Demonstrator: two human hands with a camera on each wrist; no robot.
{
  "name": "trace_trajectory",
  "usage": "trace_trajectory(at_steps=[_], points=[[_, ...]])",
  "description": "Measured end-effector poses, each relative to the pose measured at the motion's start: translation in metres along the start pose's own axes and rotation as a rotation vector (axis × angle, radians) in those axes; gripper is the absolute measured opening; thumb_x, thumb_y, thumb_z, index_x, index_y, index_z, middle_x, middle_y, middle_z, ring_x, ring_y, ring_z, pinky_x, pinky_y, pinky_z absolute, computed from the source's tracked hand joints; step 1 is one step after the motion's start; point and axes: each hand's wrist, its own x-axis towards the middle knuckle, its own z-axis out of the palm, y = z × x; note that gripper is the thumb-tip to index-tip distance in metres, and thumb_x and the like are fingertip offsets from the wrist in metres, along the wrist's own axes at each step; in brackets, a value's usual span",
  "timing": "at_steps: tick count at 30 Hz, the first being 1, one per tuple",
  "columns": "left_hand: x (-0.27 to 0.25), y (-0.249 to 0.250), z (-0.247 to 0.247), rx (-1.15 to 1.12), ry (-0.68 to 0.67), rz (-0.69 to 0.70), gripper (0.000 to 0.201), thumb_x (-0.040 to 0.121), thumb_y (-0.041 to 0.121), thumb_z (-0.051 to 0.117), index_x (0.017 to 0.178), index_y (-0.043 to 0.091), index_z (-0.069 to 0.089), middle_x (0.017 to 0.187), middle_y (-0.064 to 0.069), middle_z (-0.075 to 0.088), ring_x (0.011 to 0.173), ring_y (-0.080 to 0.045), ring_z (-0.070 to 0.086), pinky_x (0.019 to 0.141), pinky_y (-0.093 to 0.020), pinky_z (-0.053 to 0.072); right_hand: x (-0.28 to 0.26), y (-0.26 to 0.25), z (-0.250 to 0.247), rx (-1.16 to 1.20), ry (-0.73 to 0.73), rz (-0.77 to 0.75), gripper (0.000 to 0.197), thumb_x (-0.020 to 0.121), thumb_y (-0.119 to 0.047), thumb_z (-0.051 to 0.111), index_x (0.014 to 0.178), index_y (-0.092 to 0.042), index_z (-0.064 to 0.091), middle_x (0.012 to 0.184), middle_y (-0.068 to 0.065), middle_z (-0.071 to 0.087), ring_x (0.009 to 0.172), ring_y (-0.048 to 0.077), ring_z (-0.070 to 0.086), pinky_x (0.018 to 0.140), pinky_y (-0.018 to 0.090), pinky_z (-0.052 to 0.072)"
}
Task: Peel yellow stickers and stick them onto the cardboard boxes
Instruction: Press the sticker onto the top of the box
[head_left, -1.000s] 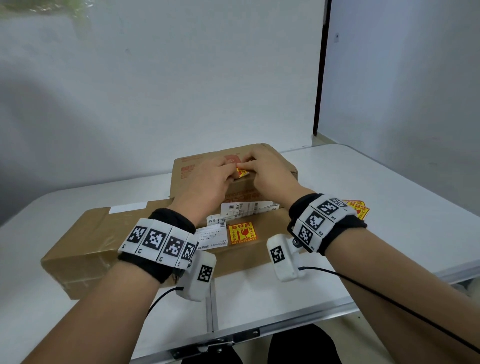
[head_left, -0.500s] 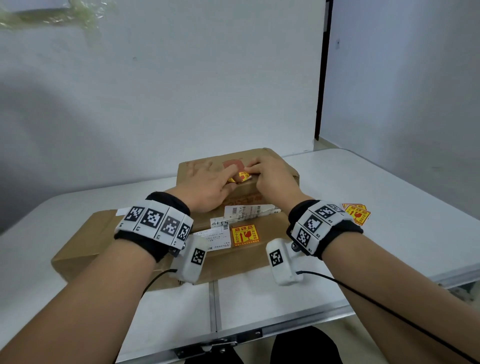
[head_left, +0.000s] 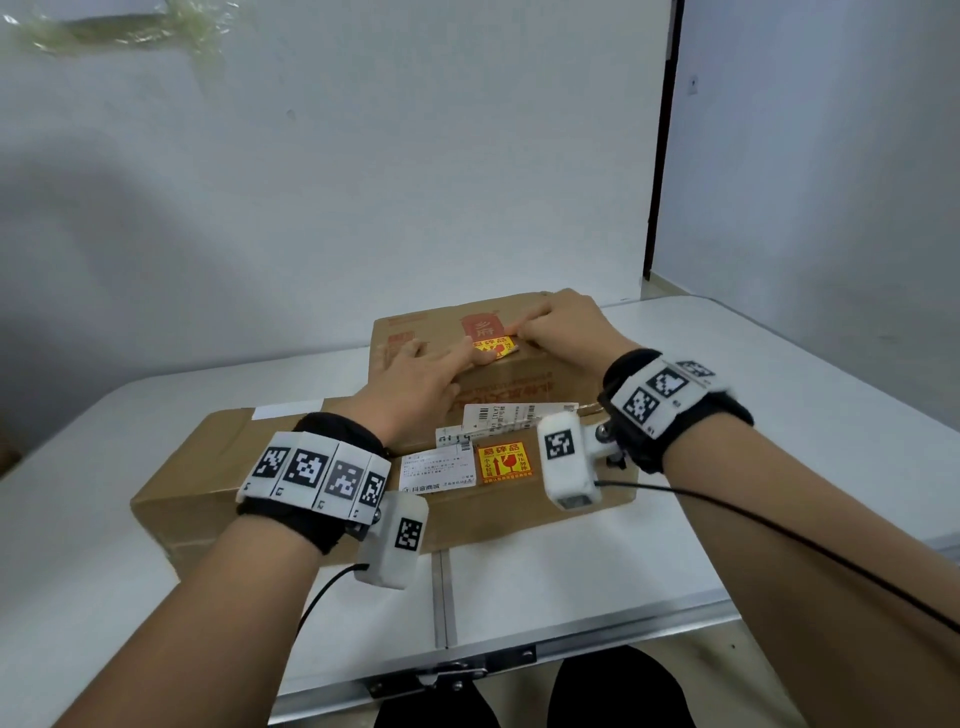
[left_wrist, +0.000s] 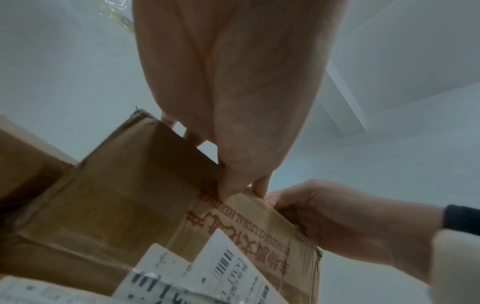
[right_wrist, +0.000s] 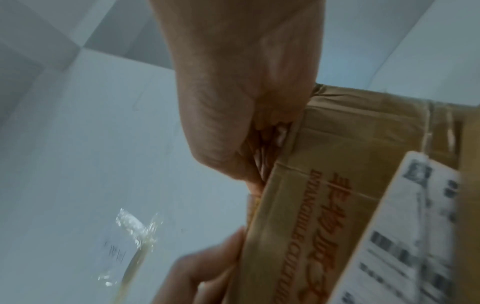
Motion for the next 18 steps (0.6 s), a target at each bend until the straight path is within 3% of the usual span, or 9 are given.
trace_trajectory(at_steps=[1,3,5,7,9,14,18], points=[[0.0,0.0,0.0,-0.009,-0.004,-0.005,0.048,0.101,0.021,0.031,0.138,0.051,0.022,0.152,0.015,0.034,0.145,-0.035,0.013,0.113,-0.064,0.006,0.002,-0.001,-0.002,0.02,-0.009,0.003,0.022,0.087,-0.018,0.059,0.089,-0.005,0.076,0.082,-0.002,0.067,0.073,0.012,0.056,0.057,0.017,0.041],[0.0,0.001,0.001,-0.025,-0.011,-0.016,0.048,0.102,0.02,0.03,0.138,0.051,0.023,0.153,0.014,0.031,0.146,-0.034,0.012,0.112,-0.064,0.008,0.006,-0.003,-0.004,0.024,-0.013,-0.008,0.016,0.086,-0.024,0.066,0.084,-0.011,0.075,0.074,-0.009,0.063,0.07,0.005,0.055,0.056,0.015,0.039],[-0.001,0.001,0.001,-0.034,-0.013,-0.022,0.048,0.102,0.02,0.03,0.137,0.051,0.024,0.154,0.014,0.03,0.146,-0.034,0.01,0.112,-0.065,0.009,0.01,-0.005,-0.001,-0.027,-0.044,-0.036,0.013,0.085,-0.024,0.069,0.091,-0.013,0.074,0.08,-0.01,0.065,0.079,0.005,0.059,0.065,0.017,0.043],[-0.001,0.001,0.0,-0.039,-0.017,-0.02,0.048,0.102,0.02,0.03,0.137,0.052,0.025,0.153,0.013,0.032,0.146,-0.034,0.01,0.112,-0.065,0.009,0.014,-0.005,0.002,-0.108,-0.076,-0.056,0.014,0.085,-0.021,0.069,0.095,-0.013,0.073,0.097,-0.002,0.07,0.097,0.013,0.062,0.082,0.026,0.048],[-0.001,0.002,0.0,-0.04,-0.016,-0.019,0.046,0.102,0.02,0.03,0.135,0.053,0.026,0.152,0.013,0.035,0.146,-0.034,0.011,0.111,-0.066,0.01,0.013,-0.004,0.003,-0.156,-0.098,-0.083,0.015,0.087,-0.022,0.067,0.098,-0.013,0.071,0.107,0.001,0.069,0.103,0.016,0.06,0.092,0.032,0.048],[-0.003,0.003,0.001,-0.048,0.013,-0.022,0.043,0.102,0.021,0.03,0.133,0.051,0.028,0.15,0.012,0.038,0.145,-0.033,0.013,0.111,-0.065,0.01,0.007,0.004,0.005,-0.233,-0.097,-0.183,0.015,0.087,-0.032,0.065,0.097,-0.022,0.068,0.099,-0.003,0.067,0.099,0.019,0.06,0.093,0.041,0.05],[-0.003,0.005,0.002,-0.056,0.018,-0.031,0.043,0.102,0.02,0.029,0.133,0.051,0.029,0.151,0.011,0.036,0.146,-0.033,0.012,0.112,-0.065,0.009,0.0,0.012,0.008,-0.307,-0.084,-0.209,0.024,0.086,-0.046,0.06,0.106,-0.034,0.064,0.109,-0.006,0.052,0.116,0.02,0.049,0.1,0.044,0.044]])
